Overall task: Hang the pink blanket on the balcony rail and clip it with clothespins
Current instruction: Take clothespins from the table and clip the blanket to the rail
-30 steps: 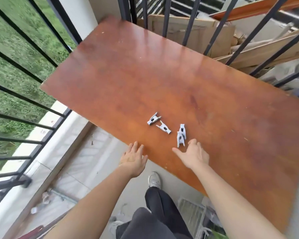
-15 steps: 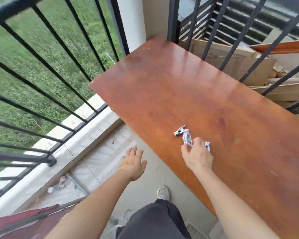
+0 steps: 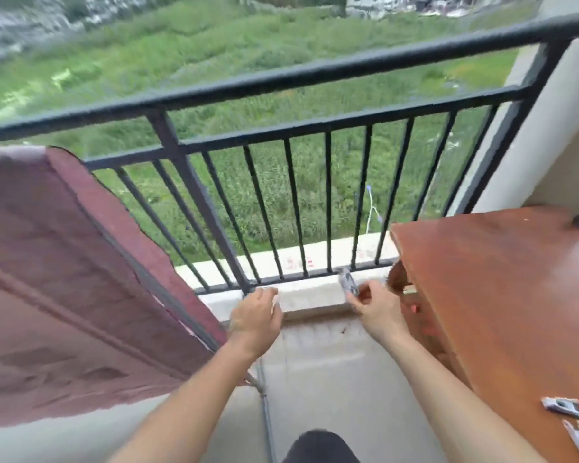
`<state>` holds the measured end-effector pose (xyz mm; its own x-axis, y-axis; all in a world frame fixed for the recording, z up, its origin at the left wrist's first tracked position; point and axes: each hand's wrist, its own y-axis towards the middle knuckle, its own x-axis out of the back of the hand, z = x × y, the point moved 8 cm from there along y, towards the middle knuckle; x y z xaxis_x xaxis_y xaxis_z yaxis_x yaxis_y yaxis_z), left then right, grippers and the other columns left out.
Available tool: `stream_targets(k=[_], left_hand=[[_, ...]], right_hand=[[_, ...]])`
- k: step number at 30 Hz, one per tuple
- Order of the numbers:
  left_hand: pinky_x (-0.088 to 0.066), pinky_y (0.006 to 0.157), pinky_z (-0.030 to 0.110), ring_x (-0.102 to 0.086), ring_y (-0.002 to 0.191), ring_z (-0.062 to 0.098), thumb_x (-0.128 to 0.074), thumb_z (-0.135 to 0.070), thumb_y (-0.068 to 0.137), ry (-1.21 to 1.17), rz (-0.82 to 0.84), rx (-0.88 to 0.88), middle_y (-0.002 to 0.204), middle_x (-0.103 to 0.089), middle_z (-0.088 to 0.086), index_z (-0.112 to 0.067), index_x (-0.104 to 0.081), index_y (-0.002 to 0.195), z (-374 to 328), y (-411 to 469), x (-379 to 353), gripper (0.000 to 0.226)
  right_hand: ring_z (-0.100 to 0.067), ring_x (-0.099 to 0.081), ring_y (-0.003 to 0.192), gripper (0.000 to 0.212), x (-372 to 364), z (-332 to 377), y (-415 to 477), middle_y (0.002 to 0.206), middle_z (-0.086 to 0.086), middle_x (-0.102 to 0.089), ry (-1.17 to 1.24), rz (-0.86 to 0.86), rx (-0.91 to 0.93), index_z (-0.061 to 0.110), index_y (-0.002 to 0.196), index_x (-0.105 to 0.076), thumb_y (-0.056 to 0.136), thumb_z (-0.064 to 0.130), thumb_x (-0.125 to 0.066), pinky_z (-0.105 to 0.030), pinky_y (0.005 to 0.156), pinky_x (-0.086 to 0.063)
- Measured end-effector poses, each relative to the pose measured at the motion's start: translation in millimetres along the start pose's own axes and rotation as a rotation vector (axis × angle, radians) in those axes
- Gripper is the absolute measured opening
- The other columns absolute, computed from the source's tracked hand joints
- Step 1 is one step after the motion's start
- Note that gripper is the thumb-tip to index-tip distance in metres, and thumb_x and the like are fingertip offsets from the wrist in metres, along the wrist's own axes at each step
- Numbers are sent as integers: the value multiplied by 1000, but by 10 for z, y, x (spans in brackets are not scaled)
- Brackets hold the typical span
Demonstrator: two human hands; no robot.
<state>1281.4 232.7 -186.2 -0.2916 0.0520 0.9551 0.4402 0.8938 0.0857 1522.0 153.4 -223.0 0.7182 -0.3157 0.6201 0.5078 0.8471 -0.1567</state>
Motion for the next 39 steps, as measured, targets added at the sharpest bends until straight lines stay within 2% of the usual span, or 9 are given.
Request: stream_targets(k=[5, 10, 17, 22, 26, 30, 33, 36, 39], left_hand=[[-42, 54, 34, -59, 66, 26, -58, -26, 83, -107, -281, 158, 72, -58, 0, -19, -53, 83, 1006, -320, 666, 9], [-31, 53, 28, -51, 59, 25, -67, -35, 84, -233, -501, 321, 71, -47, -1, -21, -40, 84, 1548, -582, 890, 31], [-37, 57, 31, -54, 65, 29, -60, -47, 80, -265, -711, 487, 72, -50, 3, -13, -44, 88, 1731, -797, 867, 39], [-48, 72, 41, -60, 93, 40, -81, -35, 76, -350, -652, 932, 102, -60, 20, 0, -46, 111, 1841, -908, 651, 60], [-40, 64, 34, -61, 81, 38, -64, -12, 89, -332, -613, 830, 86, -61, 14, -6, -54, 88, 1672, -760, 650, 11], [-42, 57, 36, -60, 68, 37, -63, -6, 85, -179, -538, 774, 73, -60, 15, -9, -52, 80, 1559, -609, 761, 12], [-42, 44, 34, -58, 54, 34, -75, 2, 69, 75, -342, 575, 63, -58, 12, -13, -48, 87, 1416, -421, 766, 36], [-31, 40, 31, -54, 49, 29, -81, -4, 59, 411, -35, 444, 67, -56, 9, -16, -42, 131, 1388, -236, 677, 83], [-40, 62, 35, -63, 83, 28, -55, -6, 87, 555, 127, 450, 101, -58, 10, -31, 8, 155, 1279, -29, 691, 96]], right_hand=[[-6, -65, 71, 20, -857, 981, -68, 75, 13, -67, 133, 145, 95, 25, 88, -63, 77, 30, -80, -10, 62, -44], [-19, -70, 81, 40, -1533, 1328, -161, 81, 2, -73, 321, 221, 67, 26, 86, -66, 63, 59, -65, -45, 81, -59], [-16, -64, 83, 24, -1745, 1515, 16, 89, 2, -67, 259, 341, 148, 26, 97, -60, 85, 45, -70, -48, 83, -56], [-16, -63, 86, 16, -1696, 1531, 337, 90, 4, -66, 191, 411, 212, 30, 92, -57, 88, 39, -69, -45, 83, -56], [-16, -63, 85, 17, -1699, 1518, 494, 89, 5, -65, 136, 489, 273, 27, 94, -58, 88, 39, -69, -37, 79, -52], [-12, -61, 85, 20, -1706, 1491, 558, 93, 8, -64, 100, 536, 315, 22, 102, -60, 90, 36, -68, -27, 76, -46], [-10, -60, 85, 19, -1717, 1452, 560, 92, 9, -64, 101, 568, 327, 24, 101, -60, 90, 37, -68, -28, 77, -47], [-13, -62, 87, 20, -1736, 1397, 555, 91, 9, -64, 110, 590, 308, 26, 100, -60, 88, 39, -69, -30, 80, -49], [-14, -65, 87, 14, -1758, 1343, 563, 92, 9, -65, 94, 599, 305, 33, 93, -58, 87, 41, -69, -31, 81, -52]])
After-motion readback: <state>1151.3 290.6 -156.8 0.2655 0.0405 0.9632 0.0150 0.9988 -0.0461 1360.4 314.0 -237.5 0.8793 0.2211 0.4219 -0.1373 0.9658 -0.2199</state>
